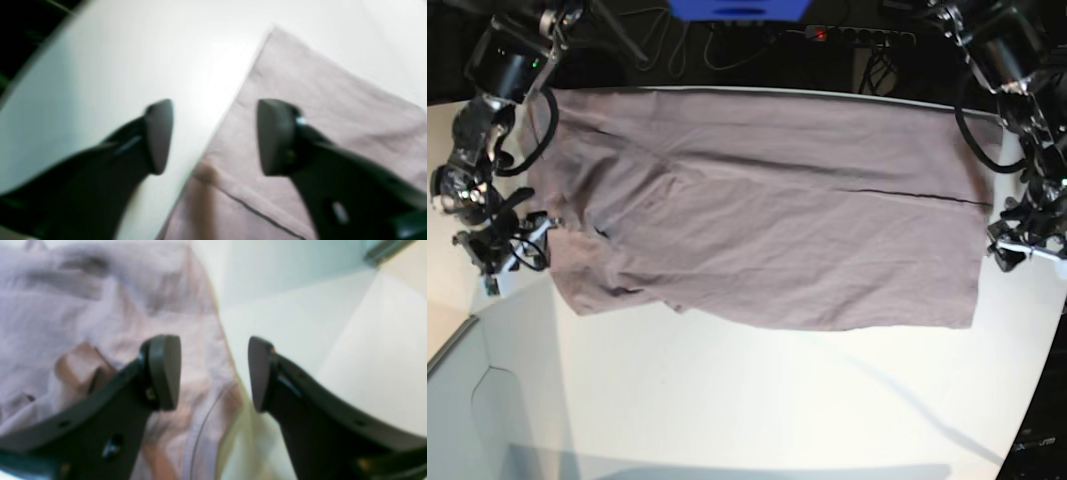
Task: Layout the t-shirt on the table in an organized manner, then fold the t-shirt properly
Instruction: 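Release the shirt edge and move both grippers along the shirt sides, then grasp the shirt sides at mid-length with both grippers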
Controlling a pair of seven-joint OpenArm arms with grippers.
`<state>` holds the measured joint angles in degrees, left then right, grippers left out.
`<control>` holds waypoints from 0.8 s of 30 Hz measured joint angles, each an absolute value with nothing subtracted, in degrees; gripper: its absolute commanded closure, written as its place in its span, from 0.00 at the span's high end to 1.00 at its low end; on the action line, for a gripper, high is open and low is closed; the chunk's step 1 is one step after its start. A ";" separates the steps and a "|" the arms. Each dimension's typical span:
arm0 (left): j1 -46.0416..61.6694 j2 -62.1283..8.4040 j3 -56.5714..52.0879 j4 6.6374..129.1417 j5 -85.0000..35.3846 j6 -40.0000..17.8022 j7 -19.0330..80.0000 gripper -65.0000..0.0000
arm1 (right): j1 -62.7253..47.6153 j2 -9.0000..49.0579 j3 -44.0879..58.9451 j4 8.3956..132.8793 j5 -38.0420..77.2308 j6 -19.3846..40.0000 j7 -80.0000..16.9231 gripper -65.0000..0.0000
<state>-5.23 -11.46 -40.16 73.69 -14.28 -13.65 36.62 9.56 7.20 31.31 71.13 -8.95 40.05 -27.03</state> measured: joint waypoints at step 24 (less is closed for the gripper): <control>-19.46 -19.22 -26.57 42.87 -13.63 -13.19 21.65 0.94 | 25.82 14.15 17.10 32.23 -10.15 34.87 -3.99 0.52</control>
